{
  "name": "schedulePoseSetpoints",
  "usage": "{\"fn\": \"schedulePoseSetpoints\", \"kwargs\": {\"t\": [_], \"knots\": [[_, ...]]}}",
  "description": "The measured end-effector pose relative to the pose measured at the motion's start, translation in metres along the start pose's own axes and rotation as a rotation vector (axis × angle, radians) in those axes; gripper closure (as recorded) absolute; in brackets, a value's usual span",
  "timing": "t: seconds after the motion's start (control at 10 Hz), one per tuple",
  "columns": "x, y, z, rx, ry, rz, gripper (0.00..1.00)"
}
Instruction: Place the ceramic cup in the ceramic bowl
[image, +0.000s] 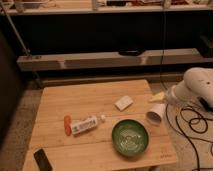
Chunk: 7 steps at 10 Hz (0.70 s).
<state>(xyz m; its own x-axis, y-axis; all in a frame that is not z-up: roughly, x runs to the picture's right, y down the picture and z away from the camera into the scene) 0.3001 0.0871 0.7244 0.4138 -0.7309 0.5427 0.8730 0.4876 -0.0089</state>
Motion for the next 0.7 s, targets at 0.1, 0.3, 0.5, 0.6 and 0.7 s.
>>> {"fn": "schedulePoseSetpoints", "kwargs": {"t": [0.1,0.3,0.5,0.6,0.7], "knots": [[0.011,0.003,0.001,0.014,-0.002,0.011,0.20],[0.031,0.010,0.007,0.036,-0.011,0.023,0.20],[0.036,0.010,0.019,0.047,-0.059,0.027,0.20],[0.039,0.009,0.027,0.053,-0.093,0.025,0.20],[0.040,0.008,0.033,0.055,-0.113,0.022,0.20]]}}
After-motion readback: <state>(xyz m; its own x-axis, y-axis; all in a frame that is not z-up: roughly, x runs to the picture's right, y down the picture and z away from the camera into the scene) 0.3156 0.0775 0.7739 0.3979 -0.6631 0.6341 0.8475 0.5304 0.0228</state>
